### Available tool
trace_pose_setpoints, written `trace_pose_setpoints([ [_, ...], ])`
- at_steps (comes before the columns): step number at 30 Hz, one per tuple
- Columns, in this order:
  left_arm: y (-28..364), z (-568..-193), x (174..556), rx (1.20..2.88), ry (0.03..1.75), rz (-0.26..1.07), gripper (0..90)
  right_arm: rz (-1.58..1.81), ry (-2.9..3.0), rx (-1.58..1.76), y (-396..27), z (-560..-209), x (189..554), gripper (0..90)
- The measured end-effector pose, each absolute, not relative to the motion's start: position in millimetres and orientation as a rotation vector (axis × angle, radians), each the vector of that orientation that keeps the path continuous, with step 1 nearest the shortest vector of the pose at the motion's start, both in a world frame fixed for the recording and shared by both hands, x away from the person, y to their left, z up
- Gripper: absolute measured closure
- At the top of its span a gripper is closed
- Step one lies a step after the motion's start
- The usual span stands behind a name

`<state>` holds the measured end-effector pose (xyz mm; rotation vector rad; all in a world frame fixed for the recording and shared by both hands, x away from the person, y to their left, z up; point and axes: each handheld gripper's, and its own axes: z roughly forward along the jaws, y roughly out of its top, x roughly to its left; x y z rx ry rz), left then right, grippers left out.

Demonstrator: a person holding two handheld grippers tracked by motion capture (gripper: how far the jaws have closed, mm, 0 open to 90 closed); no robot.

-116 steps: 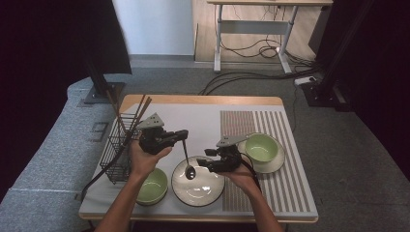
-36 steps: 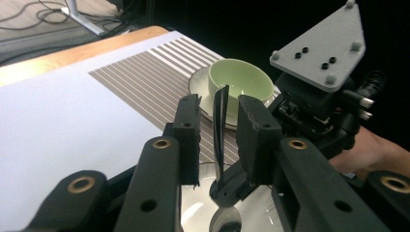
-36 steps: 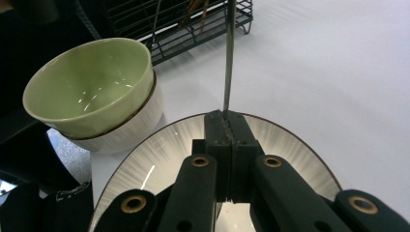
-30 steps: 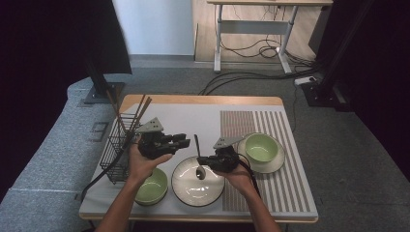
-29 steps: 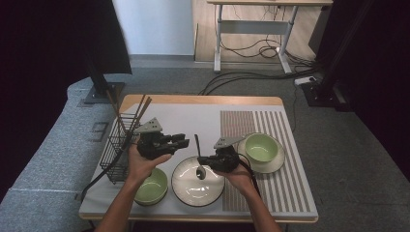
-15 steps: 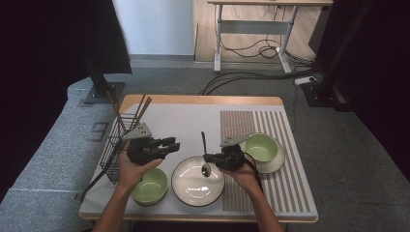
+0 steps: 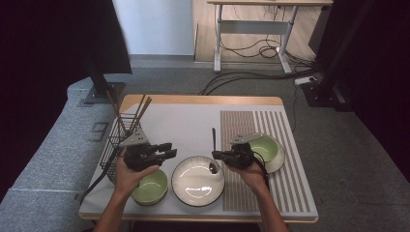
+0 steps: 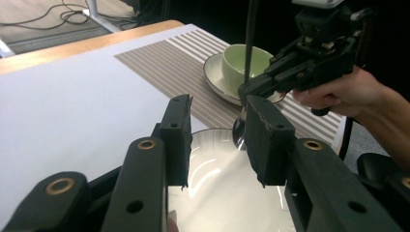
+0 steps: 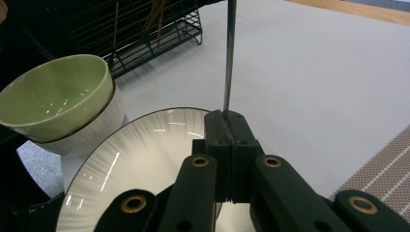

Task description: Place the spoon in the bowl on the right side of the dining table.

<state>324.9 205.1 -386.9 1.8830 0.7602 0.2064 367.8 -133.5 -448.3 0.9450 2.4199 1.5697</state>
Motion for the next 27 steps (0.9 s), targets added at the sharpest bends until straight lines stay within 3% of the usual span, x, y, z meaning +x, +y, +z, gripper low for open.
trace_pose_setpoints([
  [27,221,-406,316,1.896,0.807,0.214,61.0,1.576,2.313,1.055,-169,-446,371,90.0],
])
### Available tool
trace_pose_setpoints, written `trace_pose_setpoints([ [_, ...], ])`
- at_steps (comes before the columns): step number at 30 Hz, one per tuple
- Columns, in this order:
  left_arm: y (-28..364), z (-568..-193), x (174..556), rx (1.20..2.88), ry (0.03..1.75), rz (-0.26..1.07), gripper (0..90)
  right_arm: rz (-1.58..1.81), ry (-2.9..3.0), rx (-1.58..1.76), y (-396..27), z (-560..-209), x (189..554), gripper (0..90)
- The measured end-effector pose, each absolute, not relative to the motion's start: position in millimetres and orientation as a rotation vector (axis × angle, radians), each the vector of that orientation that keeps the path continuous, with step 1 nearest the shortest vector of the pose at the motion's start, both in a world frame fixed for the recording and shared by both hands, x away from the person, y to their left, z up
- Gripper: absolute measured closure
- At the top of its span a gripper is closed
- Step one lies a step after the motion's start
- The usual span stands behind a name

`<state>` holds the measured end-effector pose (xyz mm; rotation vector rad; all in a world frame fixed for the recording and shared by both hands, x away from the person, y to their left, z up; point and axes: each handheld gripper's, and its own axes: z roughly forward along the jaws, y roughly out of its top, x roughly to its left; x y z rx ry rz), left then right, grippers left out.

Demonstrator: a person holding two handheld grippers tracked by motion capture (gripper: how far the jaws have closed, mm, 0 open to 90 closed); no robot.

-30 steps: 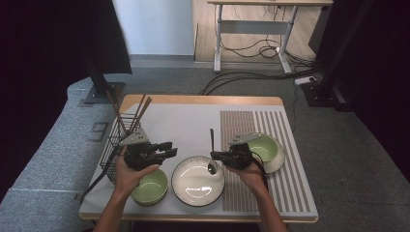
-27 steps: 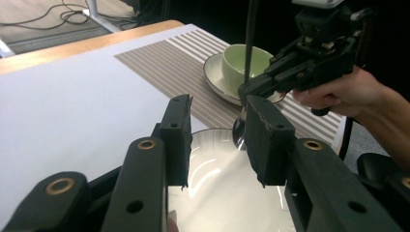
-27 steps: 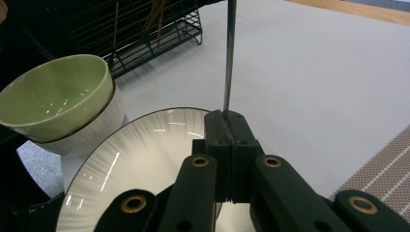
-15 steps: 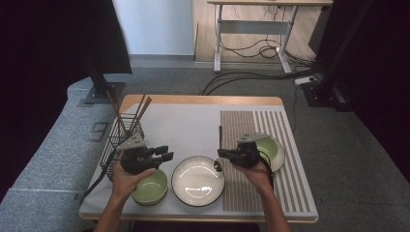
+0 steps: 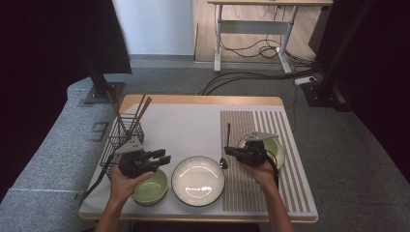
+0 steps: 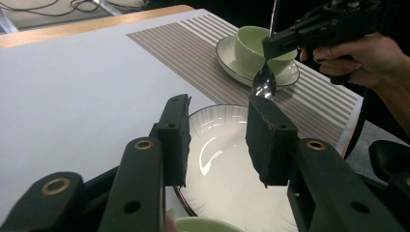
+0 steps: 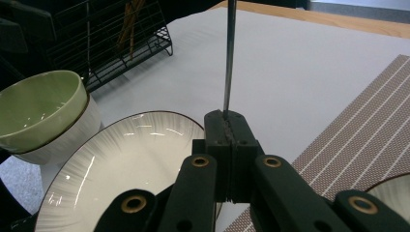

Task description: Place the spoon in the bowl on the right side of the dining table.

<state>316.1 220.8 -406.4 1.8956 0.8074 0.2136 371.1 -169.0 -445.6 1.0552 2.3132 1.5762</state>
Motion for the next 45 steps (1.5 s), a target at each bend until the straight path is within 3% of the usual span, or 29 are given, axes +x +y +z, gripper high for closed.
trace_pose_setpoints([
  [45,228,-415,318,1.874,0.834,0.202,60.7,1.585,2.108,1.223,-232,-439,369,90.0],
])
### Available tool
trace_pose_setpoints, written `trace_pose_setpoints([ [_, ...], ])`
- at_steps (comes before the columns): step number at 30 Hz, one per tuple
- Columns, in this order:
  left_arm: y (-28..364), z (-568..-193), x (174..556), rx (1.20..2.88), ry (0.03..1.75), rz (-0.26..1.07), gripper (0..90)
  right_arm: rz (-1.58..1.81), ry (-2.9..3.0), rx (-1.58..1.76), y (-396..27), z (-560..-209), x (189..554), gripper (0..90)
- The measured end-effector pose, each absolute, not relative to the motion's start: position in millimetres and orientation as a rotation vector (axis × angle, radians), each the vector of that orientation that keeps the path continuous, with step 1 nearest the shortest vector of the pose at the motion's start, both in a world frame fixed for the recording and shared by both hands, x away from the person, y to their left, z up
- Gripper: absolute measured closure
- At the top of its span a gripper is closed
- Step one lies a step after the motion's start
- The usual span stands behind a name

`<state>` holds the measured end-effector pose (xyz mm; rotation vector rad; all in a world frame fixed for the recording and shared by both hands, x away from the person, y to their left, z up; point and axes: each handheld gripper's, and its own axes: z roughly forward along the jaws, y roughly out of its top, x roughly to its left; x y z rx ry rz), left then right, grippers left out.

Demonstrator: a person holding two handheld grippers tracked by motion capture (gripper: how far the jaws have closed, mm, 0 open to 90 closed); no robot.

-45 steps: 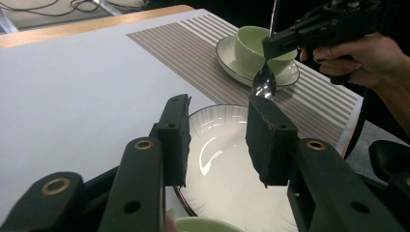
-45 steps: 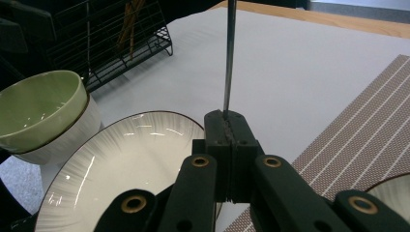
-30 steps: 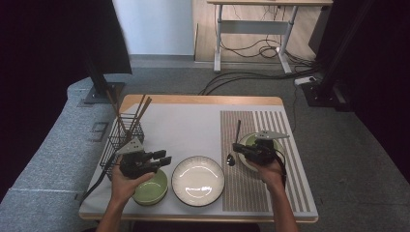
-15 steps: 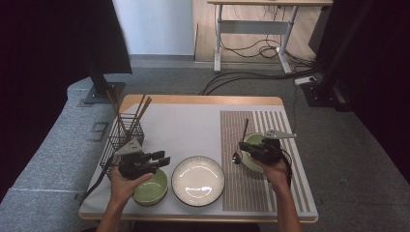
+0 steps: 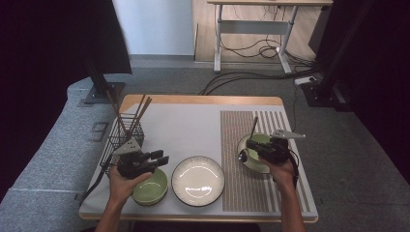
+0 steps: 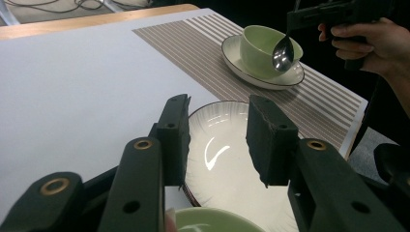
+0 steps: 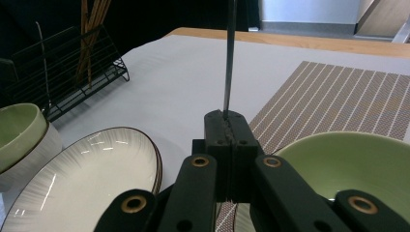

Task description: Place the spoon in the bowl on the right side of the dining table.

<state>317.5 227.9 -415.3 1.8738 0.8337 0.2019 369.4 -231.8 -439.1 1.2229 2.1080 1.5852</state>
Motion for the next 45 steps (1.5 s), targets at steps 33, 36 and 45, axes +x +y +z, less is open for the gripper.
trace_pose_setpoints([
  [33,228,-416,313,1.891,0.831,0.214,60.4,1.603,1.976,1.291,-269,-435,368,90.0],
  [36,227,-416,312,1.896,0.828,0.212,60.4,1.598,1.964,1.297,-271,-435,369,90.0],
  [45,227,-416,312,1.892,0.826,0.202,60.4,1.573,1.935,1.337,-283,-442,376,90.0],
])
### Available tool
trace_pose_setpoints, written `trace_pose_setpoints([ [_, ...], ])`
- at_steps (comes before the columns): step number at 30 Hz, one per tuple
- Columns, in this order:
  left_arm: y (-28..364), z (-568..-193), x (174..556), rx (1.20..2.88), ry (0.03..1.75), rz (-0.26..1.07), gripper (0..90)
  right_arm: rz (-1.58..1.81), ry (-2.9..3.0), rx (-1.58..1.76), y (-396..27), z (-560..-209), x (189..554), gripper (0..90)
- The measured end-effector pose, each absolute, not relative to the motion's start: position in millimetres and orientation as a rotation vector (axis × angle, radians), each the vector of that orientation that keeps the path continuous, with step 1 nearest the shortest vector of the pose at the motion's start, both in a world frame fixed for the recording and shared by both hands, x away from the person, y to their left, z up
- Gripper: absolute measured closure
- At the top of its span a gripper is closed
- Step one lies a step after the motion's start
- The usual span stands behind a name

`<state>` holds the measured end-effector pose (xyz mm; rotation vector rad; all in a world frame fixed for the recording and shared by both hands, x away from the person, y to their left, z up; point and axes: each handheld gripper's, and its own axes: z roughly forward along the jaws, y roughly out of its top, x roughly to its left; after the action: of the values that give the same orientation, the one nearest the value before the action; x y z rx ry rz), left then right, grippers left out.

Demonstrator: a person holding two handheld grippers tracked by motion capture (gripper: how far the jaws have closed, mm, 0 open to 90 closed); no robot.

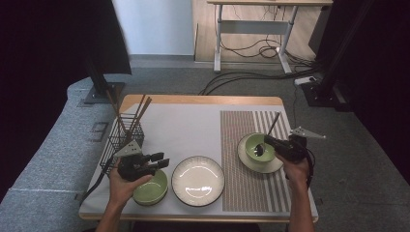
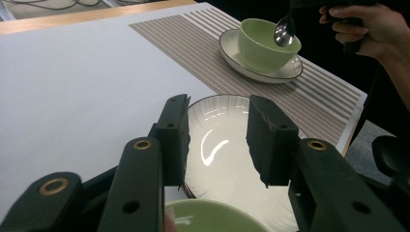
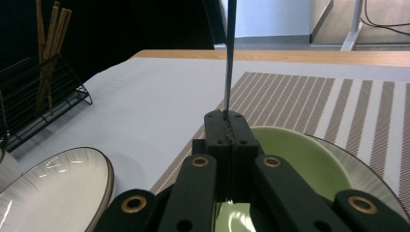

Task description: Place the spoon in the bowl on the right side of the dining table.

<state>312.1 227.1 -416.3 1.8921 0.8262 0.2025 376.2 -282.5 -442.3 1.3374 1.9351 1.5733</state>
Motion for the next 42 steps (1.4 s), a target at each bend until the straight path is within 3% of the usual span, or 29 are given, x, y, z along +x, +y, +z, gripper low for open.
trace_pose_setpoints([
  [42,231,-416,312,1.884,0.830,0.195,60.0,1.415,2.004,1.419,-277,-473,396,89.9],
])
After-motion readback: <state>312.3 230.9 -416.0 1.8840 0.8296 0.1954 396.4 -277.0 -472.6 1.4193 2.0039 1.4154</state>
